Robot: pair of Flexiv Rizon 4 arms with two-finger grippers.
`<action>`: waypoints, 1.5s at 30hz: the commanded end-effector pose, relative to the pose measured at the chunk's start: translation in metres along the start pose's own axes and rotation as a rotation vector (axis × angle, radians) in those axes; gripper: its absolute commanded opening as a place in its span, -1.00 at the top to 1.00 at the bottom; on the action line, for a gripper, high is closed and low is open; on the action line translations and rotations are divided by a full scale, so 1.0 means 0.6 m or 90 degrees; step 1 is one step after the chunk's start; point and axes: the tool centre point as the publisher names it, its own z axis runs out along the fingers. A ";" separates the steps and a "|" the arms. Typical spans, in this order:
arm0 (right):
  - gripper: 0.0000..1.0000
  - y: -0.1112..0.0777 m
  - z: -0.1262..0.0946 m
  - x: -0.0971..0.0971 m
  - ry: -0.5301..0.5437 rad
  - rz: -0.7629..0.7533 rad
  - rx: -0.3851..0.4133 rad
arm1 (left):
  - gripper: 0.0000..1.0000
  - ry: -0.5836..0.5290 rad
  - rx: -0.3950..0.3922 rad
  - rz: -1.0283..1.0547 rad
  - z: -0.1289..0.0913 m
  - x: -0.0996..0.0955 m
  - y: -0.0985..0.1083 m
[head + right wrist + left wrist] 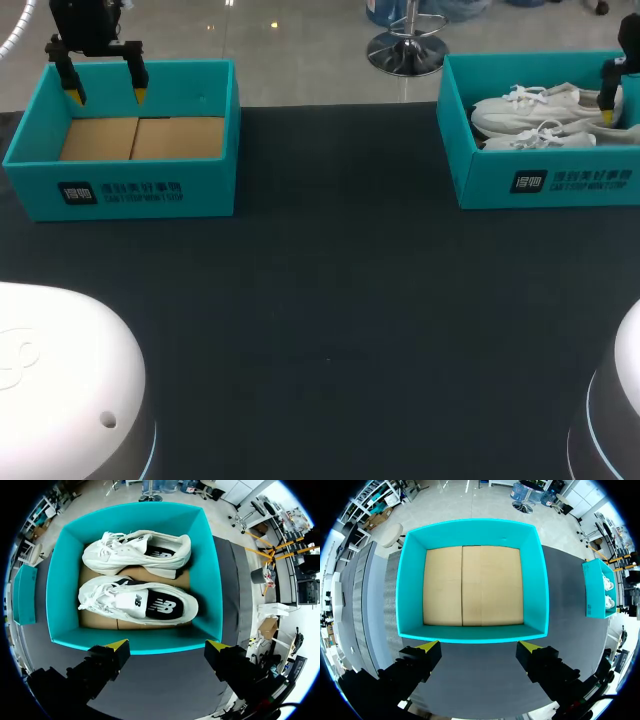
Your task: Take the shoe out of the shoebox, open the shoe tongue, remove and reinsert the insole, then place the shoe into the shoebox
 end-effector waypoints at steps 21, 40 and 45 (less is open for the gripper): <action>-1.00 0.064 0.115 -0.047 0.008 -0.035 0.009 | -1.00 -0.001 0.000 0.000 0.000 0.000 0.000; 0.17 0.061 0.164 -0.042 0.030 -0.043 0.024 | -1.00 -0.001 0.000 0.000 0.000 0.000 0.000; 1.00 0.057 0.167 -0.043 0.035 -0.036 0.013 | -1.00 -0.001 0.000 0.000 0.000 0.000 0.000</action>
